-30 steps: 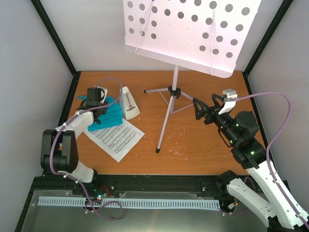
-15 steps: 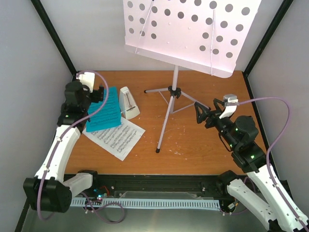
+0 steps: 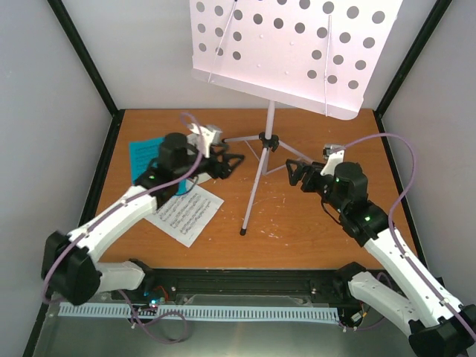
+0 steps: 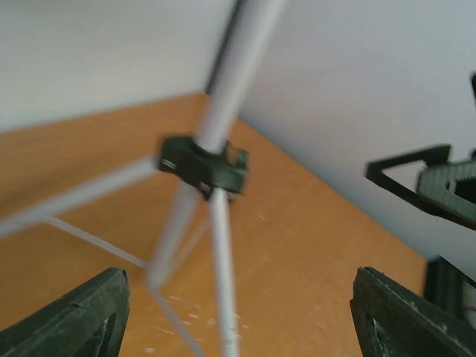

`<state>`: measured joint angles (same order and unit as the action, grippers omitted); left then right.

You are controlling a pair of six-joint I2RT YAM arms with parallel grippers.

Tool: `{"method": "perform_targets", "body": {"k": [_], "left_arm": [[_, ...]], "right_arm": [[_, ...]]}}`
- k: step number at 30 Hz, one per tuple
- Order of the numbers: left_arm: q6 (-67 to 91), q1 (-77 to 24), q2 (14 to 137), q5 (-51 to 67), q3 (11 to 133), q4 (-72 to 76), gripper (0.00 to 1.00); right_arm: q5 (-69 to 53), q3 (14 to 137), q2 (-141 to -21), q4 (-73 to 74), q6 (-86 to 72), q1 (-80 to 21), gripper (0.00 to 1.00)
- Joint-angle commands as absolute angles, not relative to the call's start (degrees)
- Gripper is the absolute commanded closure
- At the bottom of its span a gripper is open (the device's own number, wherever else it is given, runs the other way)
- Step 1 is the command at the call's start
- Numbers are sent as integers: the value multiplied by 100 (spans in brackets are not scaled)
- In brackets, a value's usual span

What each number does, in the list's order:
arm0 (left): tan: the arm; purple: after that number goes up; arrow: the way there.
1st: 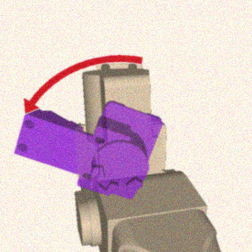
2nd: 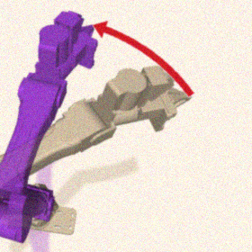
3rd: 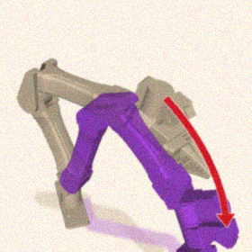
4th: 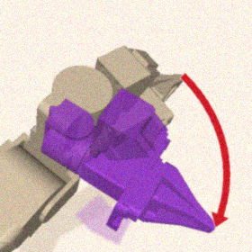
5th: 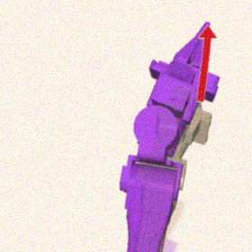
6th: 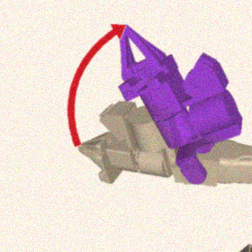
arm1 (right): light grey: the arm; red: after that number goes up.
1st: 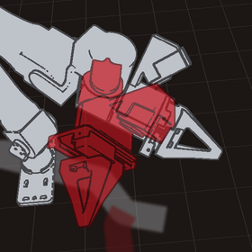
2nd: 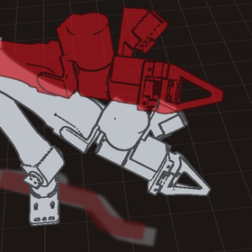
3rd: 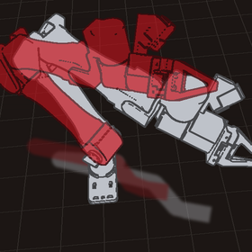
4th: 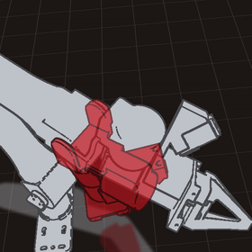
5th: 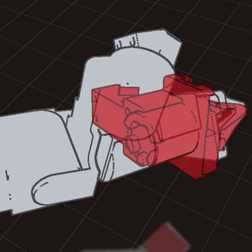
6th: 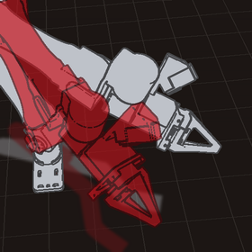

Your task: Pack up the instrument practice props

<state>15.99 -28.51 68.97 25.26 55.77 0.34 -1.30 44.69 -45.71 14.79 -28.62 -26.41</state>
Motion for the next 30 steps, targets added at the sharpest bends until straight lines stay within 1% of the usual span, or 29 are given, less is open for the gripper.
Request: {"method": "perform_targets", "body": {"k": [1, 5, 9, 14, 15, 17, 19, 23, 26, 28, 30], "left_arm": [[2070, -3457, 7617, 2801, 5645, 694, 18], [1977, -3721, 8373, 2784, 5882, 792, 19], [1392, -3866, 8984, 2269, 6373, 283, 27], [1163, -3876, 9208, 2049, 6479, 293, 30], [1168, -3876, 9260, 2056, 6511, 303, 33], [1184, -3884, 9378, 2086, 6618, 303, 44], [1161, -3882, 9465, 2111, 6713, 287, 50], [1108, -3882, 9586, 2159, 6832, 314, 52], [1059, -3880, 9683, 2213, 6939, 260, 58], [1003, -3881, 9711, 2236, 6943, 253, 68], [930, -3885, 9689, 2247, 6943, 172, 80]], "right_arm": [[-495, 4305, -4594, 1337, -3427, -2528, 0], [-549, 4130, -4541, 1321, -3682, -2503, 0], [-525, 4043, -4451, 1343, -3798, -2498, 0], [-395, 4074, -4455, 1507, -3694, -2498, 0], [-373, 4063, -4468, 1525, -3686, -2504, 0], [-391, 4051, -4489, 1521, -3712, -2505, 0], [-429, 4041, -4491, 1525, -3720, -2504, 0], [-367, 4043, -4437, 1639, -3648, -2505, 0], [-332, 4028, -4381, 1712, -3606, -2505, 0], [-369, 4000, -4348, 1695, -3572, -2505, 0], [-470, 3967, -4333, 1620, -3497, -2504, 0]]}}
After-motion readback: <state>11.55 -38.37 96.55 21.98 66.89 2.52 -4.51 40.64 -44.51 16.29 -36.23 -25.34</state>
